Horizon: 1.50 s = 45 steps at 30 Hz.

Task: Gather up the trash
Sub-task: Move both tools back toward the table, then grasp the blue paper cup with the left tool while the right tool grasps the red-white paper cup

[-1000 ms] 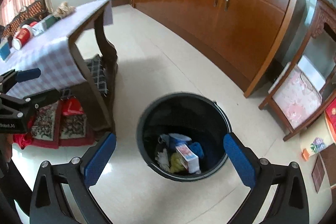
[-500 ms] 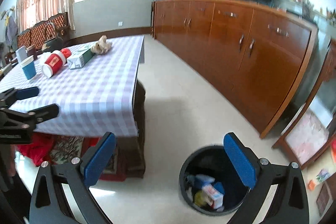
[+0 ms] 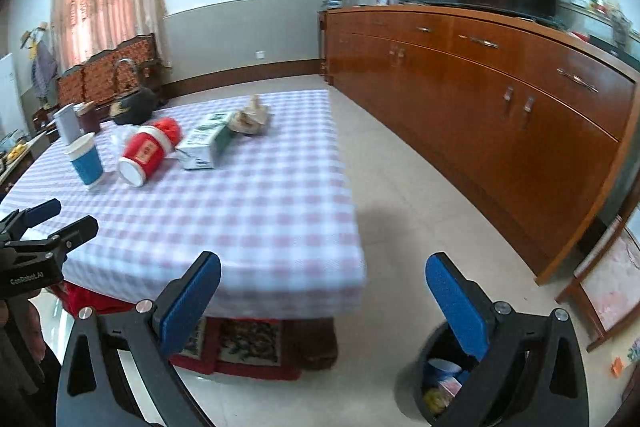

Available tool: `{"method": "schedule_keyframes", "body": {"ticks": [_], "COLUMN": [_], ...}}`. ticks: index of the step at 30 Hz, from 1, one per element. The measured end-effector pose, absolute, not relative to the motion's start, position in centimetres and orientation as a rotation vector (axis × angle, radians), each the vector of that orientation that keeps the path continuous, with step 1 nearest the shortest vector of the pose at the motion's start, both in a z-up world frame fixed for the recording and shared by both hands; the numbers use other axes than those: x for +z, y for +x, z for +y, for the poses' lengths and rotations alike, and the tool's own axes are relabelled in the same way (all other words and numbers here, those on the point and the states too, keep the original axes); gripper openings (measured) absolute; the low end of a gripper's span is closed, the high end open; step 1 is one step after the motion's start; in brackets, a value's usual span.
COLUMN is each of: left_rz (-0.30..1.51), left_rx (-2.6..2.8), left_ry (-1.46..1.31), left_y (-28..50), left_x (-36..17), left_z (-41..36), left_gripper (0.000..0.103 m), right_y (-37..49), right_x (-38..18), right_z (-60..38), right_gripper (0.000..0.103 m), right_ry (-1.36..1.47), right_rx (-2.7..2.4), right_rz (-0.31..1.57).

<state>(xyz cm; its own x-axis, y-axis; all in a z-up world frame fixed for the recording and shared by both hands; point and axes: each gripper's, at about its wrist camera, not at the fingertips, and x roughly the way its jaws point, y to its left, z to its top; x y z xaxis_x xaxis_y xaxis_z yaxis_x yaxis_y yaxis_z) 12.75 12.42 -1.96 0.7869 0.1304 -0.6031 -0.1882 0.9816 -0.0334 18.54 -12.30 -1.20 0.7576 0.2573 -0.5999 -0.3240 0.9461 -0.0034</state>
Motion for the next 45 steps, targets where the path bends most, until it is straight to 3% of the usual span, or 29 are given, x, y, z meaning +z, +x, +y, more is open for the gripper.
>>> {"method": "schedule_keyframes", "body": {"ticks": [17, 23, 34, 35, 37, 45], "left_rz": [0.64, 0.646, 0.671, 0.673, 0.681, 0.69], "left_rx": [0.424, 0.46, 0.444, 0.442, 0.439, 0.408], "left_ry": [-0.166, -0.189, -0.194, -0.191, -0.19, -0.206], "left_y": [11.2, 12.2, 16.0, 16.2, 17.0, 20.4], "left_x": [-3.3, -3.9, -4.4, -4.5, -4.7, -5.0], "left_z": [26.3, 30.2, 31.9, 31.8, 31.8, 31.9], "left_gripper": [0.102, 0.1, 0.097, 0.097, 0.096, 0.095], "right_y": [23.0, 25.3, 30.4, 30.8, 31.3, 32.0], "right_x": [-1.2, -2.4, -5.3, -5.7, -6.1, -4.6], "right_z": [4.8, 10.4, 16.3, 16.6, 16.8, 16.0], "right_gripper": [0.103, 0.094, 0.089, 0.087, 0.066, 0.063], "right_ry": [-0.129, -0.148, -0.149, -0.147, -0.142, -0.135], "right_rx": [0.526, 0.59, 0.632, 0.636, 0.652, 0.677], "right_rz": [0.624, 0.662, 0.795, 0.812, 0.83, 0.754]}}
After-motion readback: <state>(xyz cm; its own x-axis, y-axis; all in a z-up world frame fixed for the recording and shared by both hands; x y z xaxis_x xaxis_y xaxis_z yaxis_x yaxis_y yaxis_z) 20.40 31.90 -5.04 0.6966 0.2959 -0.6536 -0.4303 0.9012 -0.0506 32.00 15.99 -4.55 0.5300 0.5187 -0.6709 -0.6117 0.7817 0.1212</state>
